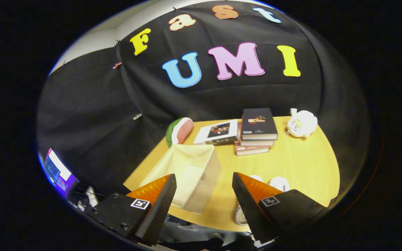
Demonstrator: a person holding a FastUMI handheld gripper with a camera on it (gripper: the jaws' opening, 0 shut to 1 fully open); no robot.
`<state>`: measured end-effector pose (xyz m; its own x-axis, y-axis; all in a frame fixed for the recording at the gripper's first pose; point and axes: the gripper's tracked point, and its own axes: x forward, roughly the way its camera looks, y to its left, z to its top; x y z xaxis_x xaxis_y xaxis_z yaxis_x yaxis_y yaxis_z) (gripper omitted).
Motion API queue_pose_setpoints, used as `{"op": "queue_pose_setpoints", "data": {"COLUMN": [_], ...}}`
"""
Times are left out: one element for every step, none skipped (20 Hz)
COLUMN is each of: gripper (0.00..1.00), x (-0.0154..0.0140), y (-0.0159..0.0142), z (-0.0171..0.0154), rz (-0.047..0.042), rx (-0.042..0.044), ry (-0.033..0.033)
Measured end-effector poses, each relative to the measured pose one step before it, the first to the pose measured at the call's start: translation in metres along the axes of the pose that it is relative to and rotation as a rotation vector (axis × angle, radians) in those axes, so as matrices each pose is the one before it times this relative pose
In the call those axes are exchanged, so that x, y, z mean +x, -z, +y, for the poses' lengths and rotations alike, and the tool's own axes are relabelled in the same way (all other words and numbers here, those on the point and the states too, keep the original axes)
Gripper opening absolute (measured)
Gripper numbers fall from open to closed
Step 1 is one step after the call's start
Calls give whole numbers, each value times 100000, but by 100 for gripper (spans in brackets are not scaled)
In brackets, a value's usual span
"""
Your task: Open the storage box then place both shoes into the box .Put the left shoe in first, then the right shoe, with the right side of both shoes facing outward in a uniform manner.
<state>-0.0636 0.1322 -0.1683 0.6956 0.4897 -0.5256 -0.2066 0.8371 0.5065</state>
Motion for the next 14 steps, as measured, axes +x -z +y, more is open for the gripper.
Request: {"op": "queue_pose_setpoints", "data": {"gripper": [98,97,96,94,89,88,85,84,83,82,79,77,74,74], "x": [374,462,269,397,836,907,943,596,551,720,898,999,771,1136], "y": [1514,1519,1493,1389,1422,1269,1379,1001,1078,613,229,92,-168,106], "z": [-1458,-1349,-1148,-867,-959,-855,-729,-475,-374,-151,-3,-166,-366,-558], "rz": [3124,3552,3567,2922,2383,2247,2633,2668,3262,2471,894,622,-114,786], "rx": [-2582,-2024,-1461,-1002,-1171,-1506,-1794,-1248,-69,1427,1733,1070,400,365], "ry": [3401,3628,2711,2112,1808,2058,1407,1034,87,-430,-800,290,906,1379]}}
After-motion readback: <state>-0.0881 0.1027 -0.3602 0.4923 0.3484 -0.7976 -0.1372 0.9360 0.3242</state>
